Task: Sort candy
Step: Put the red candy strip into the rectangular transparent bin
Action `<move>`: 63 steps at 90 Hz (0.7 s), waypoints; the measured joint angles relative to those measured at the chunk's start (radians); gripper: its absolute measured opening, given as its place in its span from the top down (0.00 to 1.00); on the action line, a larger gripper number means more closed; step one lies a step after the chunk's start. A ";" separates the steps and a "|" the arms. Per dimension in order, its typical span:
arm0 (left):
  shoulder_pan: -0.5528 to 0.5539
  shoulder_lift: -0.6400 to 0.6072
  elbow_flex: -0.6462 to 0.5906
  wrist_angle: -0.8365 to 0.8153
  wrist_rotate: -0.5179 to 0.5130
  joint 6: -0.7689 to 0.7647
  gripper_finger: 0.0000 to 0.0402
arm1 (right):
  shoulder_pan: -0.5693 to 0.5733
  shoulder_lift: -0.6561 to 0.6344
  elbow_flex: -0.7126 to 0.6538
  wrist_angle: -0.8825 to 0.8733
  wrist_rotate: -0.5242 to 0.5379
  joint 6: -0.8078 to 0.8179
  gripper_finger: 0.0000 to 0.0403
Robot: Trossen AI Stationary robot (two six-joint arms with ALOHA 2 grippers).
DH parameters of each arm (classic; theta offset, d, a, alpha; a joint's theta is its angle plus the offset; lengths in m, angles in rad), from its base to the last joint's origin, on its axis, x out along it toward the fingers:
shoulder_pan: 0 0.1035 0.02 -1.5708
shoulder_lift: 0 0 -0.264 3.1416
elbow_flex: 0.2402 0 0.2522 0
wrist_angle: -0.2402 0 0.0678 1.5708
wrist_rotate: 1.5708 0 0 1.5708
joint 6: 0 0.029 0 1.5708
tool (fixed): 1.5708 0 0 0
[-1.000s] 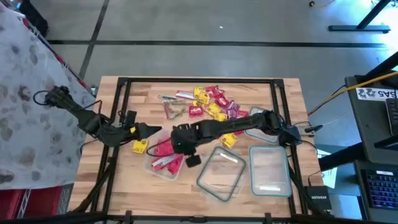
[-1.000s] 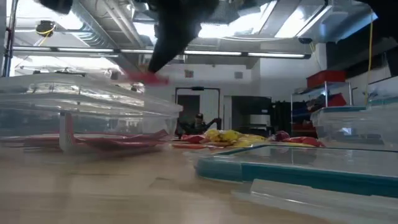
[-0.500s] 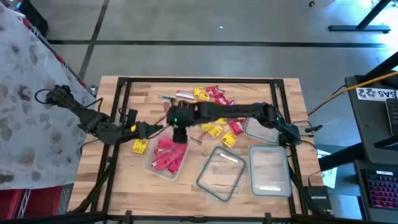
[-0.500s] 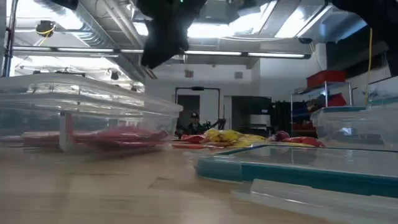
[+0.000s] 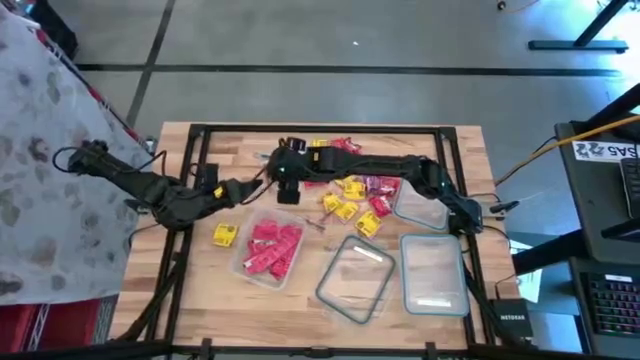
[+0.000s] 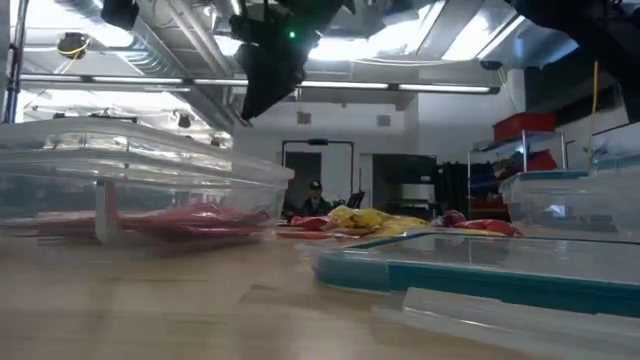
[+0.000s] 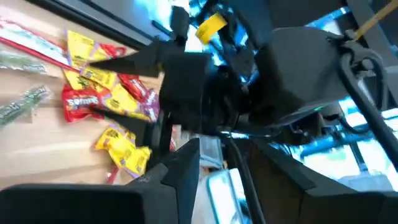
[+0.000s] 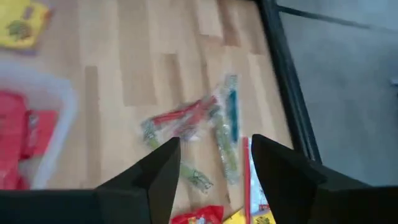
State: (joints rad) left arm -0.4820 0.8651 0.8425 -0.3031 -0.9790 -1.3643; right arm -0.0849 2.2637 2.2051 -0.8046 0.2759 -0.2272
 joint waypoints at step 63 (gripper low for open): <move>0.185 -0.048 0.000 -0.082 0.078 0.250 0.69 | 0.127 -0.006 0.019 -0.105 -0.532 -0.223 0.54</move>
State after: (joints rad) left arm -0.2967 0.8173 0.8425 -0.3852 -0.9012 -1.1138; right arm 0.0417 2.2578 2.2238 -0.9093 -0.2556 -0.4501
